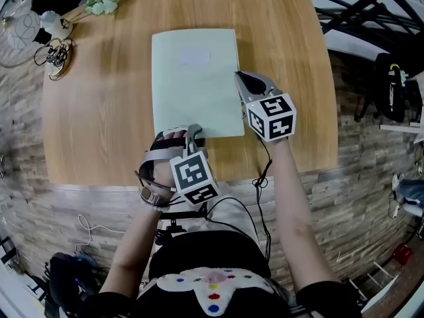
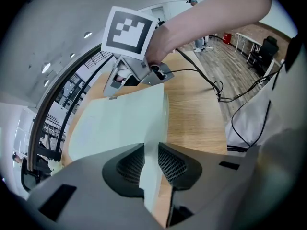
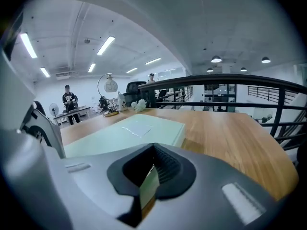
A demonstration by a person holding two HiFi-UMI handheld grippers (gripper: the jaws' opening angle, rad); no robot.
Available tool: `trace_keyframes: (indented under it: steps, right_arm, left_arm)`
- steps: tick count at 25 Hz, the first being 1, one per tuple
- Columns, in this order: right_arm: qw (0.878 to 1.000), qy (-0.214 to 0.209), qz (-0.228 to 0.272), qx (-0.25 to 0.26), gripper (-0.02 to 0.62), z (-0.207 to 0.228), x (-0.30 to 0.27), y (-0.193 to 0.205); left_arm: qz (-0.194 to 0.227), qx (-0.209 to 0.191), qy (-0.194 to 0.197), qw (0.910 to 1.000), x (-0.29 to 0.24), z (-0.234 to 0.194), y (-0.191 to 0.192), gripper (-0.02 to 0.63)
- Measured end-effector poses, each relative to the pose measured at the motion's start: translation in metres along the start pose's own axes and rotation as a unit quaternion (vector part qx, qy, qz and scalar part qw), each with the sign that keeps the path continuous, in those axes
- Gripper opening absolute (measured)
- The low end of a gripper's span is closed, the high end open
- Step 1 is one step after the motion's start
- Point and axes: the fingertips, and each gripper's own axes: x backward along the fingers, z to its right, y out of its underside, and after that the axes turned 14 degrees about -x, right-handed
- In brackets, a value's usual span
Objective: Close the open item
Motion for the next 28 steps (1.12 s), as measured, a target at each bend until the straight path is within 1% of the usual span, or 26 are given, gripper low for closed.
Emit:
trace_keyframes:
  steps: [3, 5, 10, 14, 16, 17, 19, 21, 23, 26, 28]
  right_arm:
    - [0.999, -0.003, -0.029, 0.017, 0.008, -0.002, -0.011, 0.010]
    - [0.999, 0.001, -0.041, 0.019, 0.008, -0.001, -0.015, 0.015]
    - [0.999, 0.009, -0.037, 0.006, 0.008, 0.000, -0.016, 0.015]
    - [0.999, 0.013, -0.031, -0.003, 0.008, 0.001, -0.016, 0.015]
    - [0.999, 0.015, -0.031, -0.003, 0.008, 0.002, -0.016, 0.015]
    - [0.999, 0.016, -0.031, -0.003, 0.008, 0.003, -0.017, 0.015]
    - [0.999, 0.017, -0.031, -0.001, 0.008, 0.002, -0.017, 0.015]
    - [1.000, 0.016, -0.026, 0.000, 0.008, 0.001, -0.016, 0.014]
    - [1.000, 0.009, -0.009, -0.013, 0.008, 0.001, -0.012, 0.012]
    - [0.999, 0.006, 0.020, -0.039, 0.008, 0.000, -0.003, 0.004]
    - [0.999, 0.009, 0.028, -0.036, 0.008, -0.004, 0.004, -0.001]
  left_arm:
    - [0.003, 0.001, 0.005, 1.0000, 0.000, 0.000, 0.001, 0.090]
    - [0.010, 0.002, 0.004, 0.9999, 0.001, -0.002, 0.001, 0.094]
    - [0.045, 0.016, -0.008, 0.9988, 0.005, 0.001, 0.000, 0.107]
    - [0.066, 0.035, -0.017, 0.9971, 0.012, 0.001, 0.002, 0.107]
    - [0.076, 0.047, -0.025, 0.9957, 0.018, -0.001, 0.005, 0.103]
    - [0.082, 0.056, -0.034, 0.9945, 0.022, -0.004, 0.008, 0.090]
    - [0.099, 0.084, -0.055, 0.9900, 0.031, -0.012, 0.015, 0.044]
    - [0.117, 0.117, -0.074, 0.9833, 0.041, -0.019, 0.022, 0.018]
    - [0.133, 0.145, -0.090, 0.9763, 0.050, -0.026, 0.029, 0.010]
    - [0.149, 0.172, -0.112, 0.9672, 0.061, -0.033, 0.039, 0.006]
    - [0.158, 0.187, -0.125, 0.9613, 0.067, -0.037, 0.046, 0.006]
